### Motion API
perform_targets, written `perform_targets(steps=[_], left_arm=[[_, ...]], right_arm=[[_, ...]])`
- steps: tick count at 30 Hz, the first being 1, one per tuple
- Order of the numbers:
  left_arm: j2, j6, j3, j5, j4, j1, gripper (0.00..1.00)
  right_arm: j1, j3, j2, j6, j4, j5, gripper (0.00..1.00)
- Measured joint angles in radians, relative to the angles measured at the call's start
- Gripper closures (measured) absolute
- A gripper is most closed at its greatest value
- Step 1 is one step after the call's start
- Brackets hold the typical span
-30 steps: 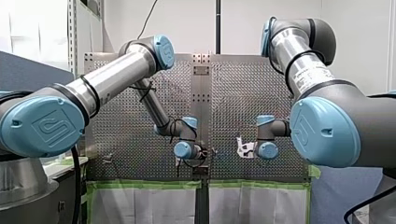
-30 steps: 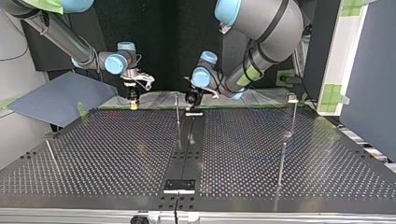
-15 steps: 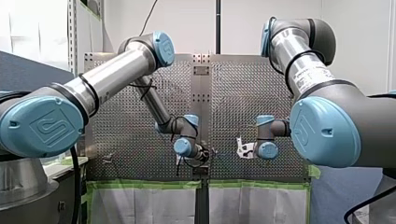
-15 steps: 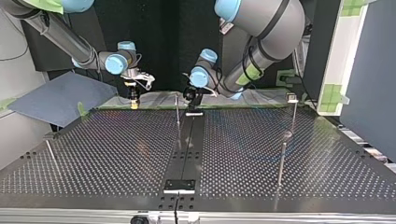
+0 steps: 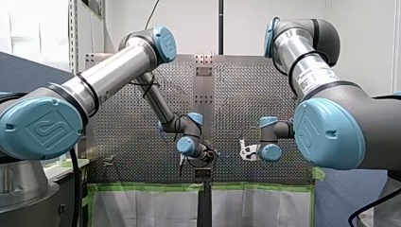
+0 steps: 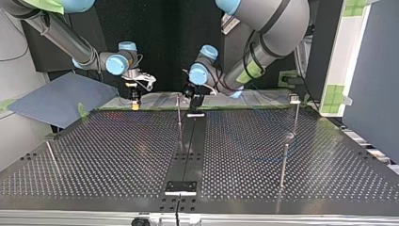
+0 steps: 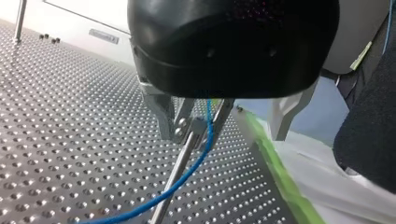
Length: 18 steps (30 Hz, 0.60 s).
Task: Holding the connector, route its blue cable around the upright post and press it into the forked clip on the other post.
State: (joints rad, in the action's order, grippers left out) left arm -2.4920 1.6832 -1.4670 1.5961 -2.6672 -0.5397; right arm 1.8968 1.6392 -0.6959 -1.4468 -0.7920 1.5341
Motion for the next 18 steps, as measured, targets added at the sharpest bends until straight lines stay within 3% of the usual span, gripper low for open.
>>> perform_targets(steps=[18], left_arm=[[0.034, -0.004, -0.055, 0.007, 0.014, -0.029, 0.00]], right_arm=[[0.000, 0.000, 0.000, 0.000, 0.000, 0.000, 1.00]])
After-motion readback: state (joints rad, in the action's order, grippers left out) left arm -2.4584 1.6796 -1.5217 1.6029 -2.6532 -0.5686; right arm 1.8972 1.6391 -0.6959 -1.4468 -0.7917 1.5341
